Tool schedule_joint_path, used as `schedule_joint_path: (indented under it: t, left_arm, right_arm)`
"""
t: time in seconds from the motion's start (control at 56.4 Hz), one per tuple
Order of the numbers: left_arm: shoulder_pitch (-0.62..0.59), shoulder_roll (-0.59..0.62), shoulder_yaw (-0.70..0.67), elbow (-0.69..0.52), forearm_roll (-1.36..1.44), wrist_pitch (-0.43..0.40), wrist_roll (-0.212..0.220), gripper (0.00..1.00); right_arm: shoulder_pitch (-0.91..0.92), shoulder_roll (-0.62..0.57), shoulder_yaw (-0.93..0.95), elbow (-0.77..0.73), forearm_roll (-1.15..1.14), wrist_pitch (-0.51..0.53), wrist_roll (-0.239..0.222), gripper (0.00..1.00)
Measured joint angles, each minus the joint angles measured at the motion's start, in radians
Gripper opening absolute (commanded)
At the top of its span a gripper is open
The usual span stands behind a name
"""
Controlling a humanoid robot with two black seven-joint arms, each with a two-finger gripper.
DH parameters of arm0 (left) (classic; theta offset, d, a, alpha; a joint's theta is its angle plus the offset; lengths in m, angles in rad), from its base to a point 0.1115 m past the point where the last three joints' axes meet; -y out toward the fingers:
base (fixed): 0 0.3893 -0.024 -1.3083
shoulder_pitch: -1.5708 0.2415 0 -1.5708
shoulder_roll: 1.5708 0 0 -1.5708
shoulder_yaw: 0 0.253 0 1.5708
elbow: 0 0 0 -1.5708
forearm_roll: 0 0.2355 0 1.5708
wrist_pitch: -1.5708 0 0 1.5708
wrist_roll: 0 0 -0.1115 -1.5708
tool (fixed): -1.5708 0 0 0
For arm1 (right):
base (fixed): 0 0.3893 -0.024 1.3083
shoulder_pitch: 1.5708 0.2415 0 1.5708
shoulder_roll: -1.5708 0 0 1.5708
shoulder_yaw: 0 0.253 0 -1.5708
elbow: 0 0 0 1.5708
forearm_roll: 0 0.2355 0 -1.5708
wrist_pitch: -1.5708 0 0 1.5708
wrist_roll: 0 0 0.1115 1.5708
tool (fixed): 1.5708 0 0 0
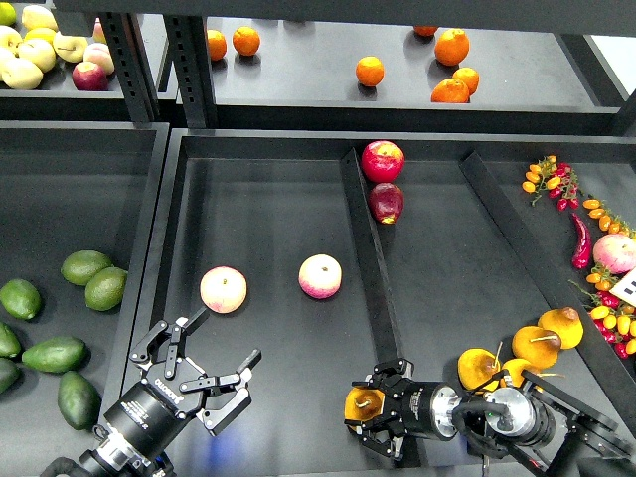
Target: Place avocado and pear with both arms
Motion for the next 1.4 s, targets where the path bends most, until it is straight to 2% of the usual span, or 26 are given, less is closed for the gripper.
schedule_joint_path:
  t: [0.213,0.337,0.461,0.585,0.815,0.957,1.098,1.4]
  left_arm:
    - [0.000,0.000,0.000,0.000,0.001,0.000,0.000,0.99]
    - [0.000,0.000,0.000,0.000,0.002,0.000,0.000,0.99]
    - [0.000,0.000,0.000,0.000,0.006,0.000,0.000,0.99]
    - [0.000,0.000,0.000,0.000,0.007,0.000,0.000,0.99]
    - [0.000,0.000,0.000,0.000,0.008,0.000,0.000,0.99]
    - [0.000,0.000,0.000,0.000,0.008,0.000,0.000,0.99]
    - [0.000,0.000,0.000,0.000,0.008,0.000,0.000,0.99]
    - [0.000,0.000,0.000,0.000,0.008,0.000,0.000,0.99]
  right_arm:
    - [-0.001,-0.005,-0.001,0.000,-0.004,0.000,0.000,0.69]
    - [0.000,-0.006,-0.001,0.000,-0.005,0.000,0.000,0.78]
    - [0.000,-0.006,-0.001,-0.003,-0.027,0.000,0.000,0.78]
    - [0.000,-0.006,-0.001,-0.003,-0.037,-0.001,0.000,0.71]
    - [0.000,-0.005,0.001,-0.004,-0.038,-0.001,0.000,0.49]
    - [0.000,-0.004,0.004,-0.005,-0.037,-0.001,0.000,0.42]
    - [0.000,-0.004,0.009,-0.006,-0.037,-0.001,0.000,0.38]
    - [0.000,-0.004,0.020,0.003,-0.025,0.001,0.000,0.37]
